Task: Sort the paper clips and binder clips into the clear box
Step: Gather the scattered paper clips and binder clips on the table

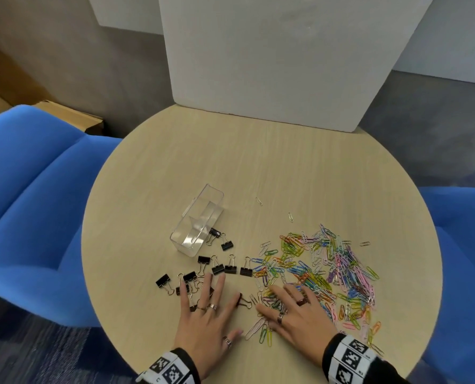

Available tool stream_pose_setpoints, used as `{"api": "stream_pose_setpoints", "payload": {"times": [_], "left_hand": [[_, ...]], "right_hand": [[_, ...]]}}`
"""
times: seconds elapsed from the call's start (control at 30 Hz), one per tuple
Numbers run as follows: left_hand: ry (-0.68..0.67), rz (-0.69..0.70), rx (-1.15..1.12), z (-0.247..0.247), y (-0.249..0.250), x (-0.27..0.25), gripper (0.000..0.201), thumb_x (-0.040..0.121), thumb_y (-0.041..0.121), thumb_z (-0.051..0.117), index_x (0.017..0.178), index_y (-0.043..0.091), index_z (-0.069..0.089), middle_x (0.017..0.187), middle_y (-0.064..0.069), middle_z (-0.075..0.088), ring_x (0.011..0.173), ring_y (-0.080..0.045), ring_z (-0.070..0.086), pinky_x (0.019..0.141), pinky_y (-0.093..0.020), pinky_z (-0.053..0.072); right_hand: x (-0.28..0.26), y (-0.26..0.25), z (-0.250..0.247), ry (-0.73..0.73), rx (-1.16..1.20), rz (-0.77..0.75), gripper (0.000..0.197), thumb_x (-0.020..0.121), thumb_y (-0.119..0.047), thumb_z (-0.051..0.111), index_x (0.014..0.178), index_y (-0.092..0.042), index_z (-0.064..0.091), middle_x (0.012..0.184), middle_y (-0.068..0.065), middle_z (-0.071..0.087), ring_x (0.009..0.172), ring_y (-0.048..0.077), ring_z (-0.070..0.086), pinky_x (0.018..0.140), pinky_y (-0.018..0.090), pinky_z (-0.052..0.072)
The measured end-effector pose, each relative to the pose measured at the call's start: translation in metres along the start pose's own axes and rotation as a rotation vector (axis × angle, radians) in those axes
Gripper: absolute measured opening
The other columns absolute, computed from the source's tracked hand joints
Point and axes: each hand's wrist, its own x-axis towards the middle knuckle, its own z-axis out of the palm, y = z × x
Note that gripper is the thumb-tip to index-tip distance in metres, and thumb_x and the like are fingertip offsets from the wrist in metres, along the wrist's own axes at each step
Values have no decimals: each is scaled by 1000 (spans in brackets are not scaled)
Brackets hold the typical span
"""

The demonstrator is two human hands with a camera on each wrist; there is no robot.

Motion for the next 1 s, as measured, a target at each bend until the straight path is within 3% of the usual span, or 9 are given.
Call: {"api": "stream_pose_setpoints", "payload": {"times": [0.27, 0.43, 0.5, 0.6, 0.67, 0.73, 0.83, 0.9, 1.0], "left_hand": [[-126, -82, -64, -6, -13, -7, 80, 87, 67, 12, 120, 13, 62, 145, -11, 39, 138, -33, 21, 106, -70, 6], [-203, -28, -79, -18, -5, 19, 76, 90, 63, 11, 129, 14, 53, 141, -9, 47, 136, -33, 28, 108, -67, 5], [-207, 18, -50, -31, 3, 36, 72, 90, 62, 4, 139, 22, 39, 146, -2, 38, 140, -35, 21, 108, -65, -7], [-189, 128, 100, -35, 10, 53, 66, 87, 65, -1, 141, 31, -17, 147, 5, -15, 132, -31, -27, 92, -61, -36], [-216, 116, 101, -33, 10, 51, 69, 83, 67, -5, 138, 31, -24, 142, 4, -23, 129, -32, -32, 88, -59, -40], [-163, 76, 88, -26, 0, 46, 74, 79, 65, -12, 145, 32, -8, 148, -2, -12, 134, -35, -21, 92, -60, -37], [-295, 6, -55, -30, -8, 38, 73, 90, 61, 2, 134, 25, 48, 135, -12, 51, 130, -36, 33, 109, -63, -10], [-324, 40, -49, -26, -10, 39, 73, 91, 61, 7, 128, 20, 56, 127, -10, 59, 124, -35, 44, 111, -63, -2], [-298, 45, -65, -24, -11, 39, 76, 91, 61, 7, 123, 18, 60, 127, -8, 60, 122, -36, 49, 110, -64, -1]], "right_hand": [[-13, 26, -7, -51, 3, 83, 36, 82, -47, 38, 114, -41, 55, 115, 2, 63, 99, 24, 61, 77, 44, 52], [9, 18, -20, 41, 41, 78, 37, 83, -41, 39, 116, -30, 50, 116, 1, 63, 101, 21, 61, 81, 41, 53], [26, 14, -25, 20, 56, 107, 46, 80, -37, 36, 124, -28, 46, 123, 2, 60, 106, 23, 61, 82, 42, 54], [46, 13, -24, -59, 48, 120, 53, 81, -41, 32, 132, -33, 42, 136, 0, 52, 116, 25, 56, 81, 46, 52], [51, 15, -17, -114, 28, 95, 52, 86, -48, 27, 137, -37, 36, 140, -2, 47, 119, 27, 53, 81, 49, 51], [48, 21, -11, -146, 17, 97, 51, 95, -51, 13, 142, -37, 25, 141, -3, 45, 121, 28, 51, 81, 51, 50], [42, 30, -9, -145, 38, 135, 59, 96, -50, 1, 134, -33, 43, 139, -2, 46, 120, 28, 53, 80, 52, 53], [42, 31, -12, -112, 50, 138, 56, 97, -48, 5, 136, -30, 41, 141, -1, 43, 122, 26, 51, 83, 49, 52], [51, 25, -10, -80, 34, 87, 59, 92, -51, 19, 145, -26, 14, 144, -3, 40, 127, 24, 46, 90, 48, 46]]}}
